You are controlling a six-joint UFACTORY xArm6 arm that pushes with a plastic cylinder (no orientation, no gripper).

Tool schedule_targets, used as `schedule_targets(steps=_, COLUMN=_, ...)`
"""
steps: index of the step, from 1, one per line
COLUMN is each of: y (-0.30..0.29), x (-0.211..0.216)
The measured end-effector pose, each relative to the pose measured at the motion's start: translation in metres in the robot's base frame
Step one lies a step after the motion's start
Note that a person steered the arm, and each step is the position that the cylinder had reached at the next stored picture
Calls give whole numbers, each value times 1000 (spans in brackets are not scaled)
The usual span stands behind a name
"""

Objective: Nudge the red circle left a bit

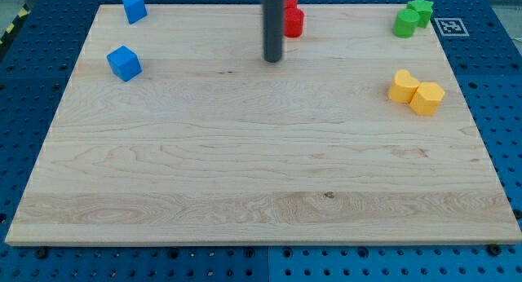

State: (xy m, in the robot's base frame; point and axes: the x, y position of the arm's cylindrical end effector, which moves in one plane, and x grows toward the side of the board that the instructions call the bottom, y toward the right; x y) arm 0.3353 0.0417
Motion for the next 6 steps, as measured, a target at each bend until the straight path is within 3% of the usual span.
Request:
schedule_targets(steps=1, y=43, x=4)
schedule_targets(steps=3, y=45, x=-3)
schedule_targets(steps=6, y=41, x=-87)
